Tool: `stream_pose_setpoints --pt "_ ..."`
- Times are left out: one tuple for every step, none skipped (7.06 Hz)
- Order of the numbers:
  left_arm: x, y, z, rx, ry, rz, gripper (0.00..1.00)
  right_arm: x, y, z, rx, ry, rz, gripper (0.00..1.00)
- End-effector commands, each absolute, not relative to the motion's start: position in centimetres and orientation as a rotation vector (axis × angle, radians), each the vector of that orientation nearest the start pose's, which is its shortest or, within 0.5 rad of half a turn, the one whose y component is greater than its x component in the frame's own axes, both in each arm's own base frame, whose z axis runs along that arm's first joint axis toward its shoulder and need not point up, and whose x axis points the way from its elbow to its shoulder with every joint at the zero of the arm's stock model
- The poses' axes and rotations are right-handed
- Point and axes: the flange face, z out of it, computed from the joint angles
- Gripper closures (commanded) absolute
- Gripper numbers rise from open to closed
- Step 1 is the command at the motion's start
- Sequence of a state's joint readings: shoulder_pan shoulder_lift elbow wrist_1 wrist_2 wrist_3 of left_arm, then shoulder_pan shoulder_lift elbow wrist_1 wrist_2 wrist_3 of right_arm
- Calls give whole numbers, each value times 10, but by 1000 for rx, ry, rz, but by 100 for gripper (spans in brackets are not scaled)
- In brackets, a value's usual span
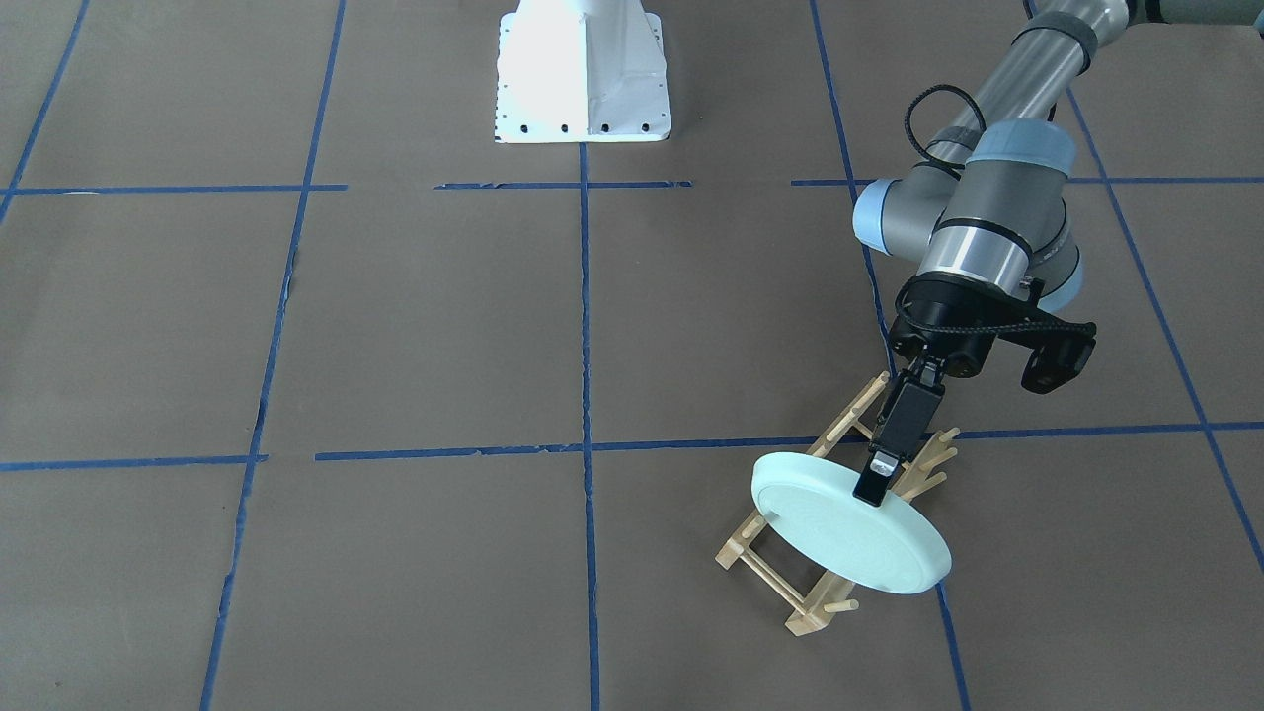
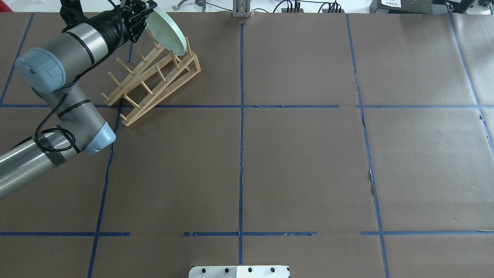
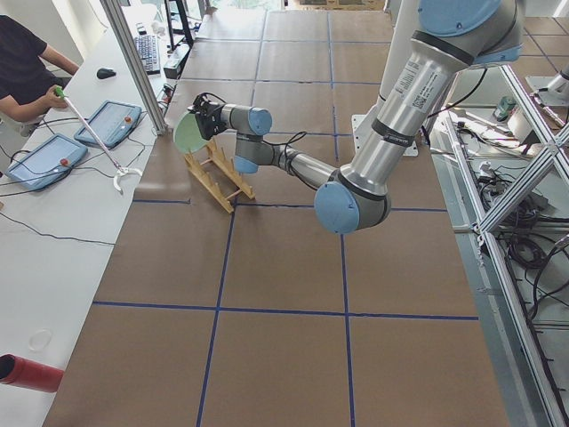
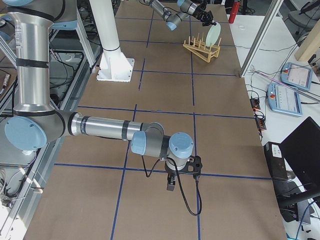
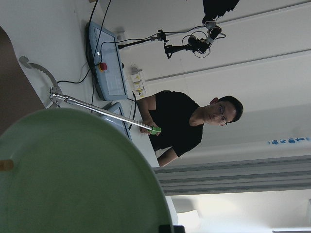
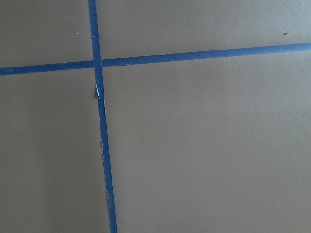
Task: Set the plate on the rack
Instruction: 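Carry the upright plate with the left gripper above the wooden rack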
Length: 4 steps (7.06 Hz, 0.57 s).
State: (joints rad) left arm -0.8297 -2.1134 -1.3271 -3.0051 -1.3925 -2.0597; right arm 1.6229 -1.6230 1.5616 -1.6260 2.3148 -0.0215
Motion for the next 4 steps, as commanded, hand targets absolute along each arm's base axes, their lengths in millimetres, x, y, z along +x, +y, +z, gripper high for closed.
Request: stream_pose_setpoints --pt "354 -597 302 441 1799 -1097 100 90 -456 695 -84 -747 73 0" --pt "357 -598 306 439 1789 -1099 100 90 -456 695 -84 -747 73 0" --pt "356 -599 306 438 1789 -1097 14 90 -456 695 -84 -747 73 0" --pt "357 -598 307 435 1788 -1095 0 90 -456 695 -84 -747 73 0"
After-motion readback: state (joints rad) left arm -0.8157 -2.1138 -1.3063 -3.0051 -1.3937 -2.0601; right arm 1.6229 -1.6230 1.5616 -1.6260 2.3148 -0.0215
